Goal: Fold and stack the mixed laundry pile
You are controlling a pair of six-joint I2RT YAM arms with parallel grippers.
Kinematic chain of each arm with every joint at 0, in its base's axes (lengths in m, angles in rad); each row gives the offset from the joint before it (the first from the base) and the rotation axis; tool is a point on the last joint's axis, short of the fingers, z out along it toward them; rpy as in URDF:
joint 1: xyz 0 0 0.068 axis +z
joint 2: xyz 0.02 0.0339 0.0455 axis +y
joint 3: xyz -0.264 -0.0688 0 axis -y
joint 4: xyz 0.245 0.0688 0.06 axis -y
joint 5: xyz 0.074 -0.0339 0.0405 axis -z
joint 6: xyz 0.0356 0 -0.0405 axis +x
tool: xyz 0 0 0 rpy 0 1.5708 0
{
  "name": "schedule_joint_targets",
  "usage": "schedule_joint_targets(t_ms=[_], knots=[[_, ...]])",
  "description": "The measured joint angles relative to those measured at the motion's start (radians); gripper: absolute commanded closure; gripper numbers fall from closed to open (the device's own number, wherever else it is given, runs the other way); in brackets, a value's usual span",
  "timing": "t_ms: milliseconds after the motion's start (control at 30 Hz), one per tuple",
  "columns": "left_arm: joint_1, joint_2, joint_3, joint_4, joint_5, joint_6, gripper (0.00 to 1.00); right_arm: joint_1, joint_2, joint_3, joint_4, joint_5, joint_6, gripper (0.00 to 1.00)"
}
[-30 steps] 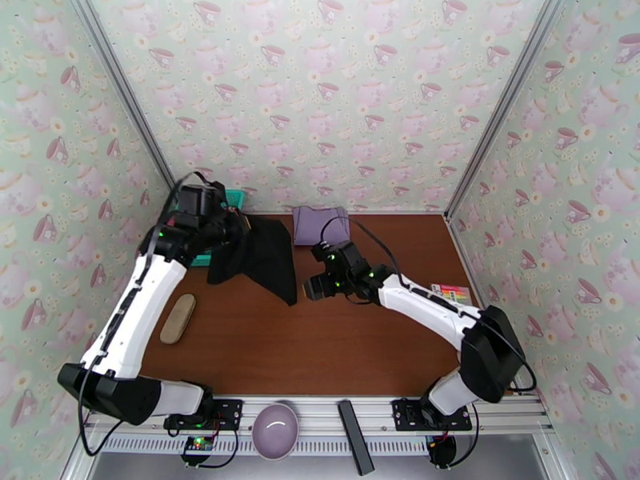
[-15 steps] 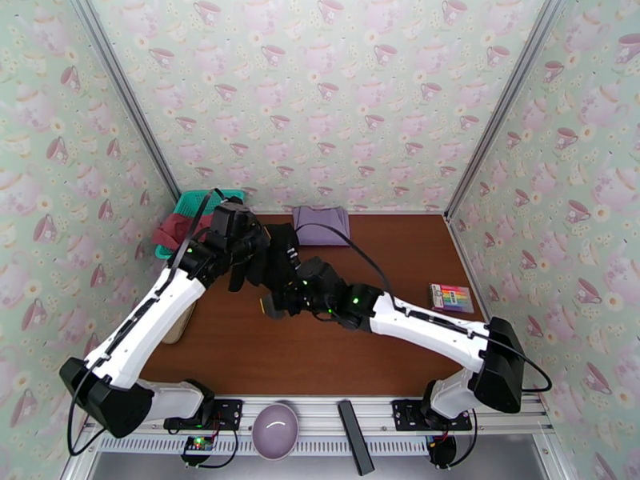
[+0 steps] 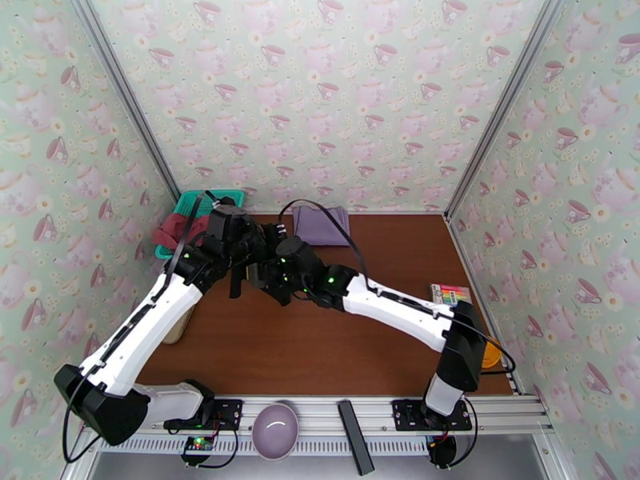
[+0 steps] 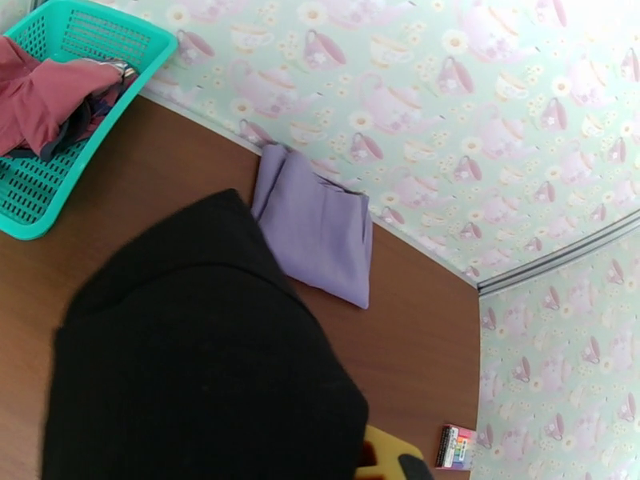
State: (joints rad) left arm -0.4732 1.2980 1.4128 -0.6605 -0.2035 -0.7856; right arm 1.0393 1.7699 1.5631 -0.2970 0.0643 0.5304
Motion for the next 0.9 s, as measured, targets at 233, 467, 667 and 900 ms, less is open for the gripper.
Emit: schedule_joint_targets(t_ms=[233, 467, 667, 900], knots=[[0.003, -0.01, 0.0, -0.008, -0.024, 0.0, 1.0, -0.01, 0.035, 0.015, -0.012, -0.001, 0.013, 0.62], [0.002, -0.017, -0.001, -0.009, -0.032, 0.001, 1.0, -0.01, 0.034, 0.021, -0.017, 0.002, -0.003, 1.0], [0.015, -0.028, -0.002, -0.035, -0.009, 0.026, 1.0, -0.021, -0.061, 0.017, -0.121, 0.019, -0.105, 1.0], [0.016, -0.018, 0.001, -0.059, 0.167, 0.09, 1.0, -0.08, -0.105, 0.188, -0.446, -0.023, -0.43, 1.0]])
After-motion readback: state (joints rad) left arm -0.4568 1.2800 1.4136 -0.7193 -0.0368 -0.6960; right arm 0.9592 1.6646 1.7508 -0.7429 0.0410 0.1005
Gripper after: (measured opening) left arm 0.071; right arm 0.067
